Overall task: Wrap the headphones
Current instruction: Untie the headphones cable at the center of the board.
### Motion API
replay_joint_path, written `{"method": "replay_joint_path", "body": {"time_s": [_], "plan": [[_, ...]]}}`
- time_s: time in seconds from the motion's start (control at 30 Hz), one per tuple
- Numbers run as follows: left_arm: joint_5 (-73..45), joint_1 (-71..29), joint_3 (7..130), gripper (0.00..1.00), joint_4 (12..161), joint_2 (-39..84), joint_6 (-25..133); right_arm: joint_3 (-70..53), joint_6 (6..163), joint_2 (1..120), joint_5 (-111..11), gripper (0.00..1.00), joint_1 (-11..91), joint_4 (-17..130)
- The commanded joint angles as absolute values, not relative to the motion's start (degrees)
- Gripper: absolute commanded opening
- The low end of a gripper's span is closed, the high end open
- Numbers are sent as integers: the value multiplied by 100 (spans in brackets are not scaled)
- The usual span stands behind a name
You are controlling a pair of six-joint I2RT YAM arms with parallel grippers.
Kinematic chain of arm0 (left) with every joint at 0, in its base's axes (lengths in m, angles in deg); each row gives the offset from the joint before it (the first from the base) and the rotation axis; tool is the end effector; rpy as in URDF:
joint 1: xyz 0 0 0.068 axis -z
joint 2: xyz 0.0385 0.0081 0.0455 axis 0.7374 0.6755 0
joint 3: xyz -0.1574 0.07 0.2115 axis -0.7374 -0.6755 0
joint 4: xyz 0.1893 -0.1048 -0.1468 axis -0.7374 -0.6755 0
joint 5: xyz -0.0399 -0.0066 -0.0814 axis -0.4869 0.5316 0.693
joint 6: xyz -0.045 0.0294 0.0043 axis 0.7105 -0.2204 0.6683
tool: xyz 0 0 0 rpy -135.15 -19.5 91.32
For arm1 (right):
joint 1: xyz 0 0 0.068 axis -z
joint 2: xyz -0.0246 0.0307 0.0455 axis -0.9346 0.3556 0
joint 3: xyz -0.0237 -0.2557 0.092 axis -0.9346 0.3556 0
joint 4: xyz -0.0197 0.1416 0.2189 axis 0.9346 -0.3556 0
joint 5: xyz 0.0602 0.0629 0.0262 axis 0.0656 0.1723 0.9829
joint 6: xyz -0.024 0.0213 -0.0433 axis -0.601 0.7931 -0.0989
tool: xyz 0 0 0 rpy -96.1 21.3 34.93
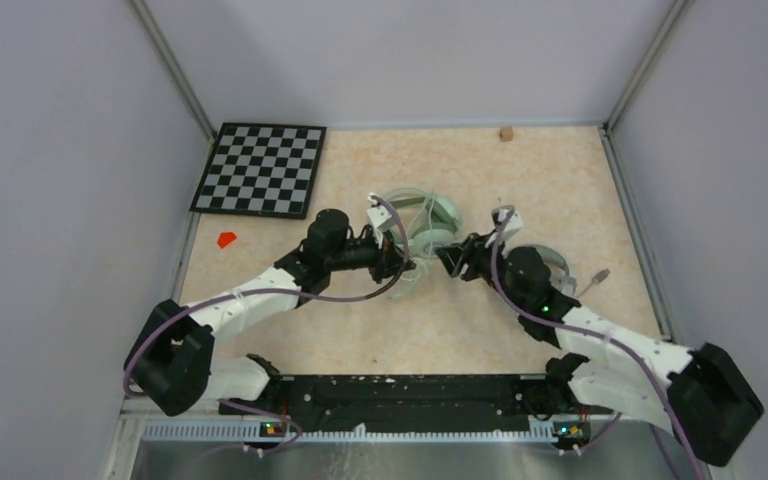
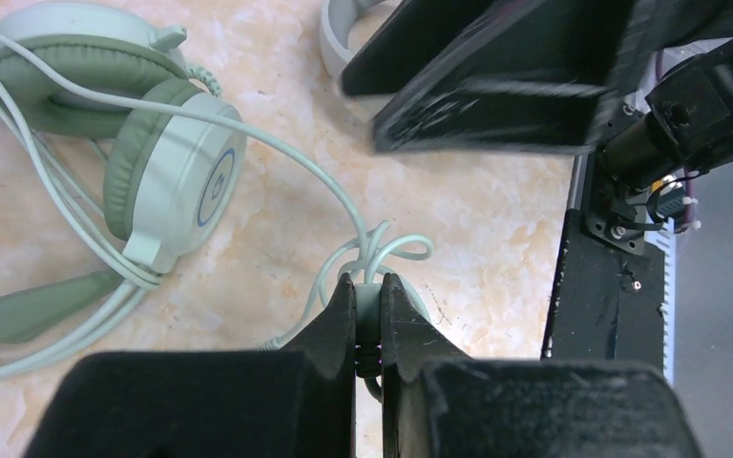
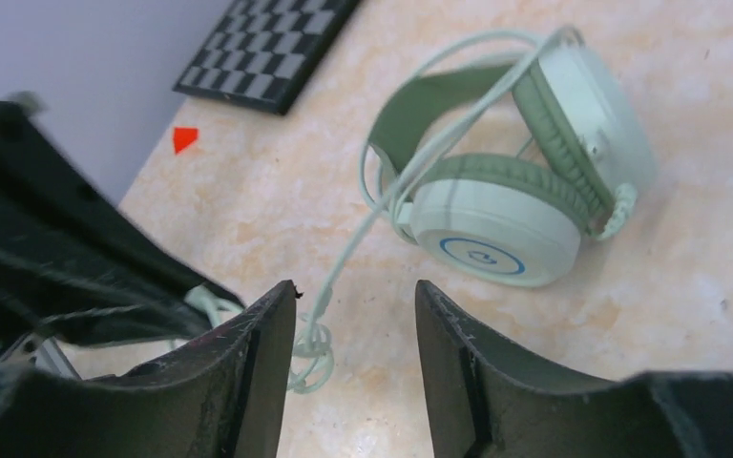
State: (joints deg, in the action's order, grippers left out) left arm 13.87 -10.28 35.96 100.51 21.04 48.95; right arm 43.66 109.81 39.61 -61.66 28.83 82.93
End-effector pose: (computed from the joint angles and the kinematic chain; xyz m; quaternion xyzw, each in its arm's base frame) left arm 0.2120 -0.1873 0.2460 0.3756 0.6979 -0.4407 0.4215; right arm 0.1752 0.1453 0.2225 -0.0317 0.7706 0.3540 0.5290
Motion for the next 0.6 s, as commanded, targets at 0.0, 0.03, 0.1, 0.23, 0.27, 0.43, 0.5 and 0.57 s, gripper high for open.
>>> {"method": "replay_joint_path", "body": {"time_s": [0.0, 0.03, 0.1, 0.23, 0.27, 0.43, 0.5, 0.57], "plan": [[1290, -1007, 3683, 0, 10222, 1976, 5246, 4831, 9862, 2706, -6295, 51, 2869, 8680], [1238, -1007, 3730, 0, 10190, 1965, 5278, 4932, 9498, 2474, -6259, 51, 2803, 8806], [1209, -1007, 3798, 0, 10124, 1923, 5332, 5088, 8983, 2079, -6288, 54, 2574, 9049], [1204, -1007, 3865, 0, 10140, 1827, 5442, 4953, 7768, 2137, -6545, 60, 1830, 9237], [1209, -1007, 3880, 0, 10139, 1816, 5462, 4894, 7417, 2280, -6704, 60, 1496, 9287], [1236, -1007, 3922, 0, 10094, 1737, 5486, 4625, 6595, 3039, -7626, 59, 882, 9462], [1261, -1007, 3926, 0, 10072, 1703, 5479, 4622, 6516, 3229, -7839, 57, 873, 9652], [1277, -1007, 3941, 0, 10043, 1681, 5471, 4631, 6406, 3369, -7929, 57, 872, 9842]]}}
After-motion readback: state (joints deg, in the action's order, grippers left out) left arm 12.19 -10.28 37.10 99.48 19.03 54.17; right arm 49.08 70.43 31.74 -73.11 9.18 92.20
